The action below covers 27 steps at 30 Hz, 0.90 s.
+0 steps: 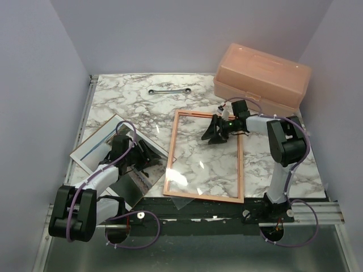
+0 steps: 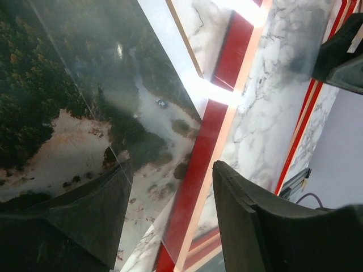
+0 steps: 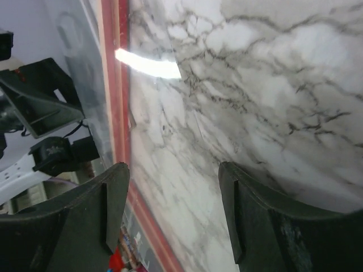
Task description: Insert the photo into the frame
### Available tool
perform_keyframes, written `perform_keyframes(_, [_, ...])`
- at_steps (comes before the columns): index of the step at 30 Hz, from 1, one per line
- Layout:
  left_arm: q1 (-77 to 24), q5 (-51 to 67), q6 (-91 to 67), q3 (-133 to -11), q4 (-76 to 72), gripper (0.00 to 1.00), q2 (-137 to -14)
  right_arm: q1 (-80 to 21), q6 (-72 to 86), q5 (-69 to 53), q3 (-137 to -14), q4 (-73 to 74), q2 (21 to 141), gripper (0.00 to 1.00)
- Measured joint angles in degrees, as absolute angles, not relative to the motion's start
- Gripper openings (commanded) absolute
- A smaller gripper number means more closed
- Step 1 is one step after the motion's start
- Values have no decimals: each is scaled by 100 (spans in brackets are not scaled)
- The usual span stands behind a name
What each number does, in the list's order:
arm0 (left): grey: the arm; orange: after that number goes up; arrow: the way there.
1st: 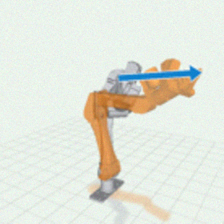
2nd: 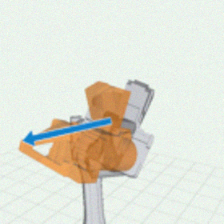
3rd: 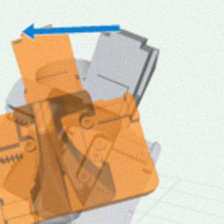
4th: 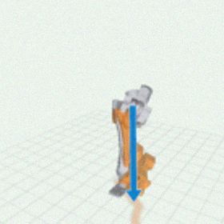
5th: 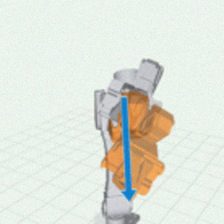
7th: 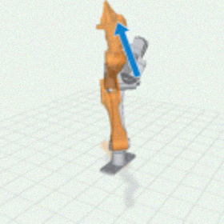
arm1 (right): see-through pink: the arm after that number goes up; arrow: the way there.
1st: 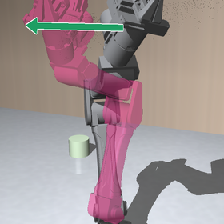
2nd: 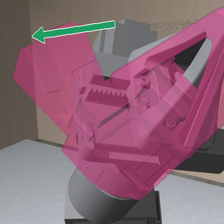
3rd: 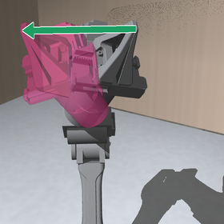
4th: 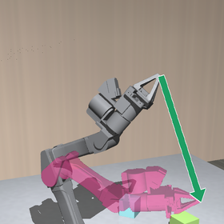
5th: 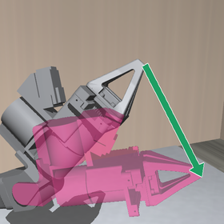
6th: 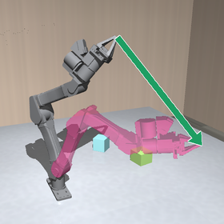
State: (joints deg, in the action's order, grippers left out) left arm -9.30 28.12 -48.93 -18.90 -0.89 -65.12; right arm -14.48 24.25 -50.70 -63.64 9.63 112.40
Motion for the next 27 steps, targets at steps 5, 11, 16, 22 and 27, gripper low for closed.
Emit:
perform_keyframes(5, [-895,2829,-4790,-1907,-102,57,-6536,-1485,2620,-5684,-6007,843,11242,60])
perform_keyframes(11, [-895,2902,-4687,-1927,-108,56,-6591,-1544,3009,-6121,-5725,539,11050,51])
perform_keyframes(16, [-895,2915,-4611,-1970,-47,56,-6591,-1549,3258,-6243,-5553,285,10702,40])
perform_keyframes(22, [-895,2915,-4525,-2014,62,56,-6591,-1549,3404,-6246,-5376,222,10460,17])
perform_keyframes(27, [-895,2912,-4493,-2025,231,59,-6488,-1549,3437,-6136,-5328,375,10136,5])
